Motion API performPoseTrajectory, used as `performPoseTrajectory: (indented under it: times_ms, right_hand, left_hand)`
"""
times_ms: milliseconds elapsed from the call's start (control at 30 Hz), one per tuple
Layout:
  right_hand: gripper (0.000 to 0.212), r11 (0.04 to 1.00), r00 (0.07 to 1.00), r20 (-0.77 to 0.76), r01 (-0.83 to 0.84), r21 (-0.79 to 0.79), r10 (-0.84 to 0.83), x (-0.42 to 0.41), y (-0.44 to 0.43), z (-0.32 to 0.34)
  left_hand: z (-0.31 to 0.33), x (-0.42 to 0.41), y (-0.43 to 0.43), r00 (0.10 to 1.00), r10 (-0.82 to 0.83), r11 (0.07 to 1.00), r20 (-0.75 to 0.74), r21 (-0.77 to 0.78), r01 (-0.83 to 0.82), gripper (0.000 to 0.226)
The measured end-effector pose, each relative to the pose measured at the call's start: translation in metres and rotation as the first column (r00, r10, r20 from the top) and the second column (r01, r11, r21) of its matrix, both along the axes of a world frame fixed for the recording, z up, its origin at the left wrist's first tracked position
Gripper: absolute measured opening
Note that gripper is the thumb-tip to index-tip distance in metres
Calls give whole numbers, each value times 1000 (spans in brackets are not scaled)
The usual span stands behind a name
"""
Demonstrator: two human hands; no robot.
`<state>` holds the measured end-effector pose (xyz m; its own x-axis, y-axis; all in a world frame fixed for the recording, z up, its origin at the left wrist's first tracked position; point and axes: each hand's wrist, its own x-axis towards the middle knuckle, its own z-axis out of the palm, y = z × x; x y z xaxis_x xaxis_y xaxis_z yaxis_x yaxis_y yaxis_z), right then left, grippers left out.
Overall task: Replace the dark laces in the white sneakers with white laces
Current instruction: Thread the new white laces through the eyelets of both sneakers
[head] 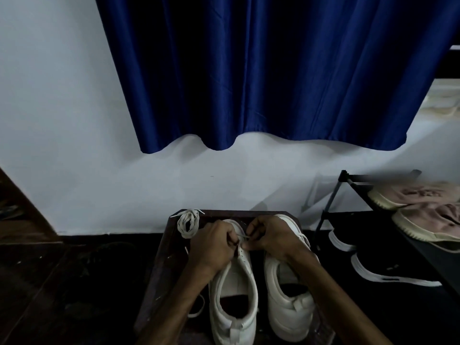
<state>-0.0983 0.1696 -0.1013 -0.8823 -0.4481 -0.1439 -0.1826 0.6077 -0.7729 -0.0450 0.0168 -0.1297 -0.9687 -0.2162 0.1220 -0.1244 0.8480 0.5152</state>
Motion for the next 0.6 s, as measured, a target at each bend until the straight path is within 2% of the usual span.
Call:
performPoseTrajectory:
  times_ms: [167,367,467,600]
  right_hand:
    - [29,998,998,-40,-50,45,51,4,0,5]
    - [22,991,991,-49,-126,36,128,4,2,-8]
    - [7,998,983,-172,-69,-10,66,6,4,-14]
    - [10,999,944,-326,-36,18,40,8,1,-10]
  left_hand:
    - [-2,13,-1,999,-21,999,-35,30,22,2]
    - [-7,27,-7,991,-114,984,-73,127,123,12]
    - [-8,28,-16,994,-104,957,-29,270,108,15]
    - [-8,32,-32,995,-98,843,-18,531,92,9]
